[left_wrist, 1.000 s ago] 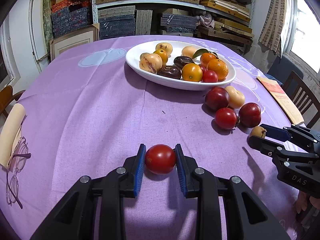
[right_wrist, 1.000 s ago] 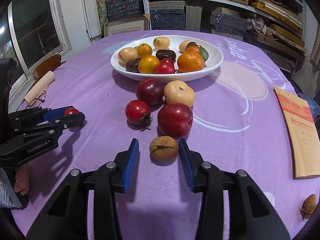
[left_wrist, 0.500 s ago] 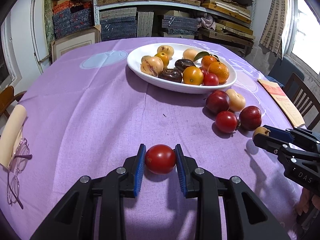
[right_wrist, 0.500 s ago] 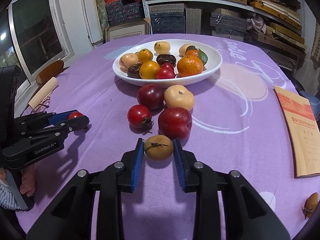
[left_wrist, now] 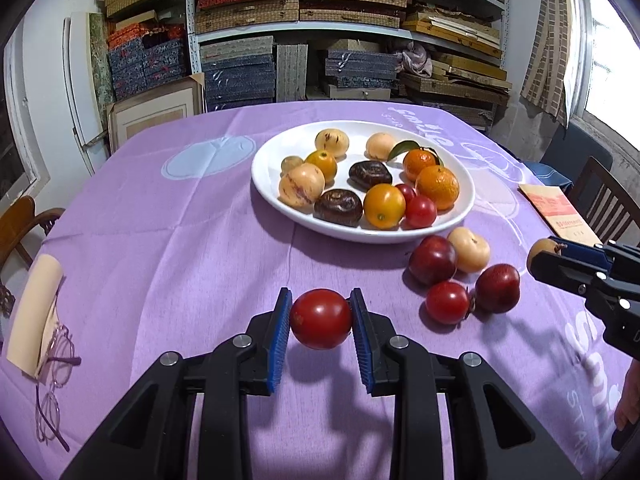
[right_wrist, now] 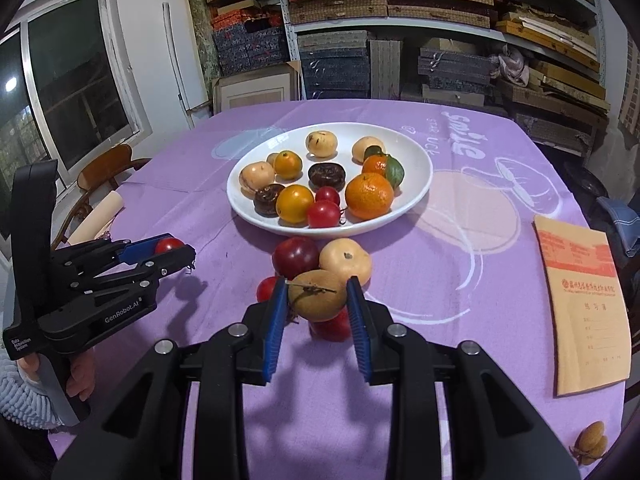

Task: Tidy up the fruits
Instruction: 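Lower both held fruits onto the white plate and open both tools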

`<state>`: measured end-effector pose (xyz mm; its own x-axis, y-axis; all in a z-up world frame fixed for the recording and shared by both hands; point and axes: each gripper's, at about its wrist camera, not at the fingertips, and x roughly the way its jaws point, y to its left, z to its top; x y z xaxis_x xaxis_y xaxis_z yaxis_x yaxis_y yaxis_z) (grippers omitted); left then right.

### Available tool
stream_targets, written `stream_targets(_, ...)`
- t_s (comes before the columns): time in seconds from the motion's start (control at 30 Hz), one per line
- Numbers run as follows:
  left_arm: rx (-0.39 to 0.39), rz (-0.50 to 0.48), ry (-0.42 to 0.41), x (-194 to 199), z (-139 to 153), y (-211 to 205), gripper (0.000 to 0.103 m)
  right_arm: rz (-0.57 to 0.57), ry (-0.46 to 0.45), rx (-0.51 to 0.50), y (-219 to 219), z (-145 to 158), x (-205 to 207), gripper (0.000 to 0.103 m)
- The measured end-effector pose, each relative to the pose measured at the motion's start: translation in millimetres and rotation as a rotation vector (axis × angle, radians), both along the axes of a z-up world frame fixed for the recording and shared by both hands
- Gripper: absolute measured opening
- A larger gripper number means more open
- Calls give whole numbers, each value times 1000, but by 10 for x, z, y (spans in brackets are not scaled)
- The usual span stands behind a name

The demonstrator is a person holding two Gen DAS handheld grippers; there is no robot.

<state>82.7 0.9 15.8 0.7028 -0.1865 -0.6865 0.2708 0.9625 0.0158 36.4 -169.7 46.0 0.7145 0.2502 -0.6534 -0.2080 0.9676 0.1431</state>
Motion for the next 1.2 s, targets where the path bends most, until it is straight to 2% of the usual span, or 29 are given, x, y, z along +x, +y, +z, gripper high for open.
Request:
stream_targets(0.23,8,-9,-41,190,177,-121,30,-1,-17,-15,36,174,284,29)
stream_targets(0.47,-10,-14,-57,602,362,-308,30,-44,-14,-6,-29,274,757,29)
stream_targets(0.6,-20,-10,-27,914,352,-427,30,-71,-1,-6,-66,252,1083,29)
stream_targets(0.8,-39,7,25,1262,192,-547,30,-88,55,-8,-89,28,1552,29)
stream_targets(0.87,-53,17,30,1304,157,-530,36,-86,67,1,-99,-34,1619,31)
stream_targets(0.9,-53,21,32,1318,148,-529,48,-86,69,3,-107,-54,1638,34)
stream_targets(0.93,-52,31,25,1316,146,-521,55,-95,66,0,-117,-63,1640,37)
stream_targets(1.0,-48,42,8,1306,149,-493,63,-103,58,13,-163,-63,1634,42)
stream_targets(1.2,-73,57,-4,1188,252,-340,71,-121,-5,29,-298,94,1348,47)
